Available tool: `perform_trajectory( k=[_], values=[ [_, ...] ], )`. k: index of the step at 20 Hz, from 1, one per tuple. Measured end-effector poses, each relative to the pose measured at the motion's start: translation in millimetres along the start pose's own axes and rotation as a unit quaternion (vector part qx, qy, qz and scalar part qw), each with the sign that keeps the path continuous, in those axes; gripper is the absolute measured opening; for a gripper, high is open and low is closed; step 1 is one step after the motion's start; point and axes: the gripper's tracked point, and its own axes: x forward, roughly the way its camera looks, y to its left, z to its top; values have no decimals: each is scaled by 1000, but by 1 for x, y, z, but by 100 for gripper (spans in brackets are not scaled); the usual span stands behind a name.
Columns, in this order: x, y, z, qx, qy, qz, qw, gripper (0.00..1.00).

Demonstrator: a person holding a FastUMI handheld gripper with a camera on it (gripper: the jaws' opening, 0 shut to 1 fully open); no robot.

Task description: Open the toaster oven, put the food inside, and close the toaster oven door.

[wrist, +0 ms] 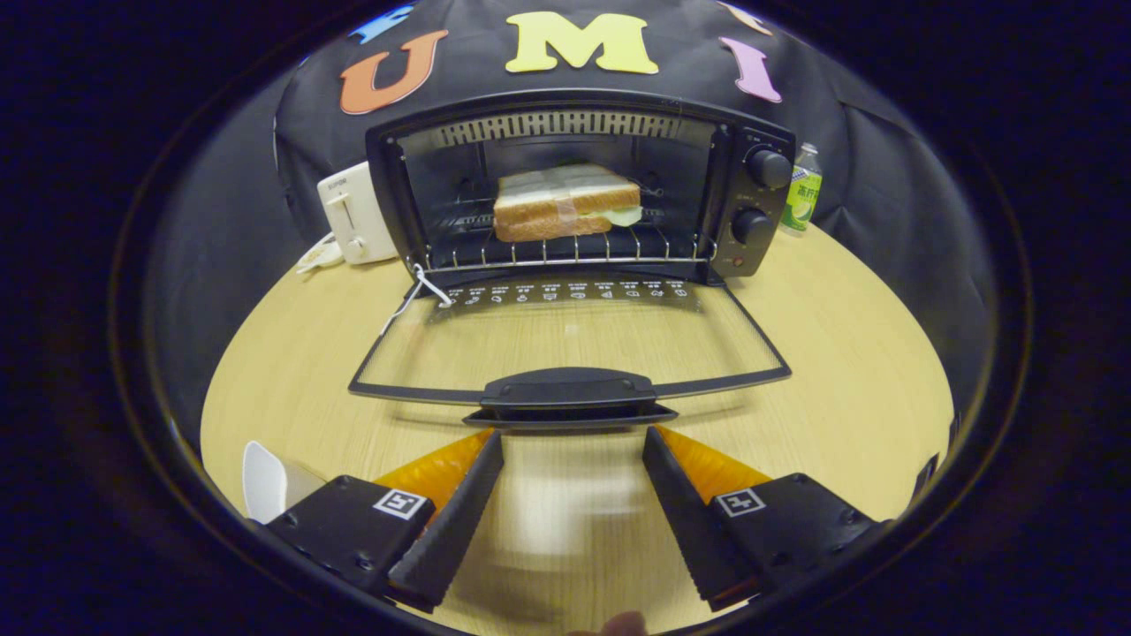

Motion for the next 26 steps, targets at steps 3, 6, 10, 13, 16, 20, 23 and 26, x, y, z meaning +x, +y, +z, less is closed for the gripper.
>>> perform_trajectory(
  k=[3, 6, 10, 13, 16, 20, 23, 26],
  values=[
    [-14, 1, 9, 2, -12, -3, 1000, 100],
    [-36, 0, 25, -1, -39, -1, 999, 100],
    [-65, 0, 64, -10, -92, -1, 996, 100],
    [-76, 3, 96, -19, -124, 2, 992, 100],
    [-110, 6, 140, -22, -169, 6, 985, 100],
    [-167, 5, 182, -16, -212, 15, 977, 100],
    [-223, -1, 207, -8, -243, 17, 970, 100],
    [-287, -6, 232, -10, -285, 24, 958, 100]
  ],
)
